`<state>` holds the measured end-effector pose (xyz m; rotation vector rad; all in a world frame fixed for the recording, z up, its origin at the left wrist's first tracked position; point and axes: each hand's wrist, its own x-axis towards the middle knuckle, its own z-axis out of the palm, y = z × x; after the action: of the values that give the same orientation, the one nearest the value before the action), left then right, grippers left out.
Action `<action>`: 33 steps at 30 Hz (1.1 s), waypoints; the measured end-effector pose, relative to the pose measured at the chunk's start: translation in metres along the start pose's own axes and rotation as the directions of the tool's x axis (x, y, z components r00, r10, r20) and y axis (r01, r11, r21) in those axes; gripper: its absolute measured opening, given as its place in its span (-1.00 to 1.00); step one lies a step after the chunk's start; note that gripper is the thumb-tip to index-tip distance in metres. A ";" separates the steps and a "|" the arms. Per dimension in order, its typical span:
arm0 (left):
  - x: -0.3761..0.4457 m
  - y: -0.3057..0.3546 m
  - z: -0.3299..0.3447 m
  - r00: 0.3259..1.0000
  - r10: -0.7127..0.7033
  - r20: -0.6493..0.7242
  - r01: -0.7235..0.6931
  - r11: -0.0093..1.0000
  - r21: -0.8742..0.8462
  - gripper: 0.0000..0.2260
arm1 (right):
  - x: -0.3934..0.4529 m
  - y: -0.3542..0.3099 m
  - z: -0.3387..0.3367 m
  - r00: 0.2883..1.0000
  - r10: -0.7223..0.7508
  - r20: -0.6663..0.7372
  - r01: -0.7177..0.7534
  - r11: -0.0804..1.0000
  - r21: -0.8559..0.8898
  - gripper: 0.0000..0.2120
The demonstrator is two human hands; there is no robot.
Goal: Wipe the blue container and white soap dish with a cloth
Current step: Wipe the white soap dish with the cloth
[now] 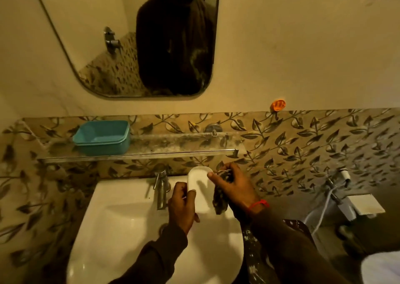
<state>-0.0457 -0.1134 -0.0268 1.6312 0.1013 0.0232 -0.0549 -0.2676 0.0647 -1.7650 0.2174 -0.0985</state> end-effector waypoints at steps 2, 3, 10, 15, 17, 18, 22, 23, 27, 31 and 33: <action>-0.011 0.021 -0.013 0.996 -0.056 0.062 0.069 0.974 -0.218 -0.83 | -0.005 -0.006 0.016 0.997 -0.033 0.072 0.036 0.998 -0.045 -0.74; -0.013 0.030 -0.019 0.989 -0.099 0.107 0.128 0.940 -0.318 -0.77 | -0.007 -0.010 0.022 0.994 -0.061 0.093 0.067 0.996 -0.064 -0.78; -0.016 0.076 -0.077 0.948 -0.185 0.259 0.314 0.677 -0.665 -0.34 | -0.019 -0.058 0.054 0.953 -0.226 0.202 0.269 0.938 -0.218 -0.78; -0.017 0.098 -0.108 0.926 -0.211 0.312 0.376 0.571 -0.730 -0.39 | -0.030 -0.104 0.068 0.967 -0.241 0.083 0.242 0.970 -0.003 -0.77; -0.019 0.103 -0.113 0.917 -0.162 0.365 0.392 0.546 -0.741 -0.42 | -0.035 -0.123 0.076 0.966 -0.233 0.108 0.220 0.968 0.121 -0.78; -0.021 0.104 -0.113 0.907 -0.124 0.402 0.403 0.529 -0.747 -0.42 | -0.037 -0.128 0.081 0.949 -0.271 0.159 0.254 0.960 0.117 -0.84; -0.025 0.110 -0.116 0.904 -0.064 0.422 0.391 0.521 -0.759 -0.38 | -0.054 -0.139 0.102 0.837 -0.377 0.397 0.504 0.813 -0.290 -0.56; -0.025 0.112 -0.116 0.909 -0.064 0.411 0.381 0.529 -0.759 -0.41 | -0.056 -0.138 0.108 0.815 -0.421 0.399 0.569 0.711 -0.413 -0.51; -0.025 0.122 -0.119 0.922 -0.073 0.380 0.350 0.578 -0.738 -0.47 | -0.065 -0.140 0.126 0.764 -0.552 0.336 0.633 0.538 -0.556 -0.56; -0.024 0.128 -0.129 0.929 -0.078 0.362 0.339 0.571 -0.747 -0.48 | -0.071 -0.155 0.131 0.766 -0.541 0.348 0.641 0.600 -0.478 -0.64; -0.021 0.124 -0.135 0.926 -0.071 0.370 0.342 0.572 -0.746 -0.46 | -0.074 -0.160 0.128 0.740 -0.512 0.435 0.672 0.574 -0.467 -0.65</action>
<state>-0.0707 0.0116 0.1063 0.6667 0.0351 -0.3313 -0.0889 -0.0989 0.1988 -2.4121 -0.6418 -0.3231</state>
